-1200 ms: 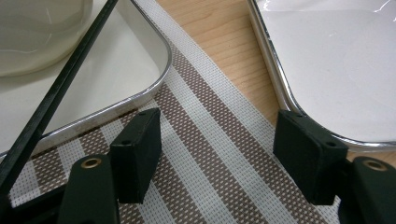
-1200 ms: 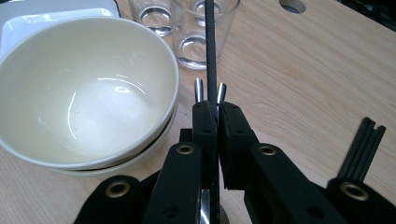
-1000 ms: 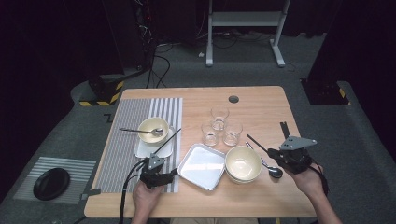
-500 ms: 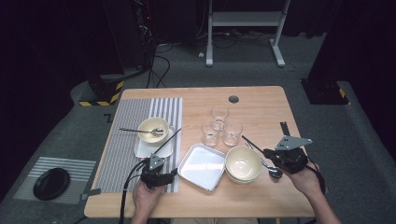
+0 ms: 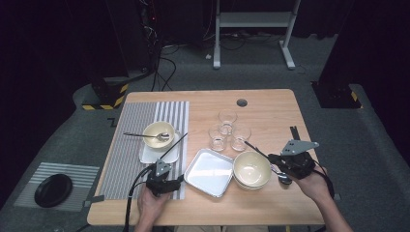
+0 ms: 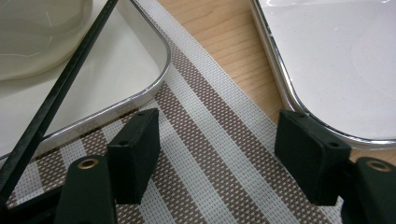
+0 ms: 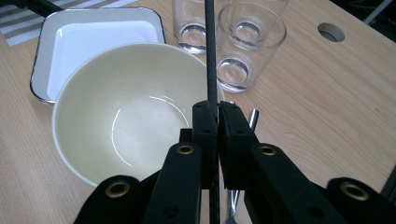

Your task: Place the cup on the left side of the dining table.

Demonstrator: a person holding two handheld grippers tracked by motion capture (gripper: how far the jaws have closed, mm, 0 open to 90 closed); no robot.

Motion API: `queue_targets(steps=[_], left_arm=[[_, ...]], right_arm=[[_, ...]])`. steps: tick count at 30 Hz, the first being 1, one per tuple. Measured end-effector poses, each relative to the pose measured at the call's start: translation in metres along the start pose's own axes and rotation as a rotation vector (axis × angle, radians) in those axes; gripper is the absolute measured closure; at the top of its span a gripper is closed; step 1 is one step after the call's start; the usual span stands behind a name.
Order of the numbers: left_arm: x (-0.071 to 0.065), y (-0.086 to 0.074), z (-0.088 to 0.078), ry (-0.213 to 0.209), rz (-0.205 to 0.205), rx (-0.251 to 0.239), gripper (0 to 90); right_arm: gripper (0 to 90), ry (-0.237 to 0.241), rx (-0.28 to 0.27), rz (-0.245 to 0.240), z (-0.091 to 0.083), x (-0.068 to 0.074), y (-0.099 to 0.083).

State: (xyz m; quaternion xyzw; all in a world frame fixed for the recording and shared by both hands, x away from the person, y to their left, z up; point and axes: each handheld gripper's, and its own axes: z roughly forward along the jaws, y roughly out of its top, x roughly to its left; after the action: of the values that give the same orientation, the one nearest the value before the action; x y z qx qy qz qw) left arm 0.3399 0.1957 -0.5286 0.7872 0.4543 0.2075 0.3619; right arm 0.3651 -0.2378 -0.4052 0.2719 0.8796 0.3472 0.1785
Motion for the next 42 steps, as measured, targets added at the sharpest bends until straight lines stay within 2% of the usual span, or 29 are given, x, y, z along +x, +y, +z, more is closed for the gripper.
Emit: queue_targets(steps=[2,4,5,6,9,12,13,19,20,26,27,30,31,32,33,34,35,36,38,42], left_arm=[[0.000,0.000,0.000,-0.002,-0.001,0.001,30.3],[0.000,0.000,0.000,-0.003,-0.002,0.001,30.3],[0.000,0.000,0.000,-0.003,-0.006,-0.003,30.2],[0.000,0.000,0.000,-0.004,-0.004,0.000,30.2],[-0.001,0.000,0.001,0.000,-0.016,-0.008,30.0],[-0.001,0.000,0.001,0.000,-0.016,-0.008,30.0],[-0.001,0.000,0.001,0.000,-0.017,-0.012,30.0],[-0.001,0.000,0.001,-0.002,-0.017,-0.009,29.7],[-0.001,0.000,0.001,-0.001,-0.020,-0.012,29.6],[-0.002,0.000,0.001,-0.002,-0.022,-0.012,28.5],[-0.002,0.000,0.001,-0.002,-0.022,-0.011,28.5],[-0.002,0.000,0.001,-0.001,-0.021,-0.011,28.5],[-0.002,0.000,0.001,0.000,-0.019,-0.011,28.5],[-0.002,0.000,0.001,0.000,-0.020,-0.010,28.5],[-0.002,0.000,0.001,0.000,-0.020,-0.010,28.5],[-0.002,0.000,0.001,0.000,-0.021,-0.008,28.4],[-0.002,0.001,0.001,-0.002,-0.026,-0.005,27.8],[-0.001,0.001,0.000,-0.004,-0.024,-0.006,27.5],[0.000,0.001,-0.001,-0.009,-0.020,0.002,27.1],[0.003,0.001,-0.005,-0.028,-0.019,-0.003,26.5]], right_arm=[[86.0,0.011,-0.003,0.008,-0.001,0.002,0.001],[86.0,0.013,-0.008,-0.004,-0.001,0.002,0.002],[86.0,0.018,-0.024,0.009,0.000,0.003,0.003],[85.9,0.018,-0.030,-0.005,0.000,0.002,0.004],[86.0,0.034,-0.036,-0.008,0.002,0.004,0.007],[85.9,0.043,-0.042,0.007,0.004,0.007,0.008],[85.9,0.045,-0.051,-0.007,0.005,0.007,0.010],[86.0,0.065,-0.050,-0.004,0.011,0.014,0.016],[85.9,0.068,-0.055,-0.025,0.012,0.013,0.017],[85.9,0.082,-0.033,-0.041,0.014,0.016,0.020],[85.9,0.082,-0.027,-0.029,0.014,0.017,0.020],[86.0,0.083,-0.023,-0.052,0.015,0.018,0.023],[85.9,0.086,-0.021,-0.076,0.015,0.017,0.024],[86.0,0.089,-0.019,-0.058,0.015,0.019,0.025],[85.9,0.088,-0.022,-0.079,0.015,0.018,0.026],[85.9,0.092,-0.012,-0.066,0.015,0.019,0.026],[85.9,0.091,-0.014,-0.101,0.016,0.018,0.027],[85.9,0.097,-0.004,-0.076,0.016,0.020,0.027],[86.0,0.099,-0.005,-0.111,0.017,0.019,0.028],[86.0,0.107,0.013,-0.083,0.017,0.020,0.028]])
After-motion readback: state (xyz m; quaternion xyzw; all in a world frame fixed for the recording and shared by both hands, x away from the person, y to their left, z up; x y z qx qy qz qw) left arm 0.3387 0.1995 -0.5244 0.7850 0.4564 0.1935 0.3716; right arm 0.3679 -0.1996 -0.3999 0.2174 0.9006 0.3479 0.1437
